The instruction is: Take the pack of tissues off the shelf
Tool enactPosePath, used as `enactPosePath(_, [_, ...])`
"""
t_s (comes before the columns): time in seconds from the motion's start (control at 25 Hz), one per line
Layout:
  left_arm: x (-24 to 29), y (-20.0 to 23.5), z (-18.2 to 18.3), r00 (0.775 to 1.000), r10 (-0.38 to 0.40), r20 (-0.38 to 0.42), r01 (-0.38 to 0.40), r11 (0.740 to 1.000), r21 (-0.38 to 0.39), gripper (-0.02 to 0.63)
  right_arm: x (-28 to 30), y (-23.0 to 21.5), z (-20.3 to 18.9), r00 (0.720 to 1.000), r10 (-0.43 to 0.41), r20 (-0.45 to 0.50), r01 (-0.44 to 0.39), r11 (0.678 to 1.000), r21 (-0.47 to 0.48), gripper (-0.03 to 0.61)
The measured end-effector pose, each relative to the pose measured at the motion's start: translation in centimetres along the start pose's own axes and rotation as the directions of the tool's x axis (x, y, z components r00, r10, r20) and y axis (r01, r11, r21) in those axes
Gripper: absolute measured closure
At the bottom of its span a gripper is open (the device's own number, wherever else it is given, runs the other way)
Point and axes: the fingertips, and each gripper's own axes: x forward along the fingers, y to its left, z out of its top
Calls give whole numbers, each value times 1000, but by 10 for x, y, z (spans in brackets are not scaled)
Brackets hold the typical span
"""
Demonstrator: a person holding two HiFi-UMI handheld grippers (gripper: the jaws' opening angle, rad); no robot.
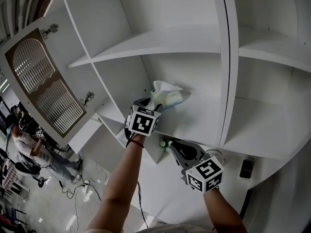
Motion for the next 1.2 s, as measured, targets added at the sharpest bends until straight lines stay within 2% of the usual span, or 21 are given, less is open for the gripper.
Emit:
enactPosePath(0.44, [23, 5, -5, 996, -3, -85, 3, 1000, -2, 405, -1, -8, -7, 1000, -4, -8, 4, 1000, 10, 560])
enactPosePath(0.48, [24, 5, -6, 996, -4, -93, 4, 1000, 1, 419, -1, -8, -8, 1000, -5, -9, 5, 1000, 10, 560])
enactPosePath(0.64, [22, 3, -13, 993, 3, -114, -2, 1000, 6, 543, -2, -9, -9, 1000, -11, -11, 11, 1000, 14, 560])
enactPosePath(0.84, [17, 4, -15, 998, 4, -63, -7, 999, -52, 585, -3, -7, -7, 1000, -15, -3, 15, 1000, 15, 560])
enactPosePath(1.0, [3, 3, -13, 1000, 20, 1, -20, 997, -78, 595, -6, -4, -10, 1000, -23, -11, 23, 1000, 17, 560])
enactPosePath(1.2, [-18, 1, -10, 997, 21, 73, -10, 989, -147, 601, -11, 1, -13, 999, -33, -20, 34, 999, 17, 560])
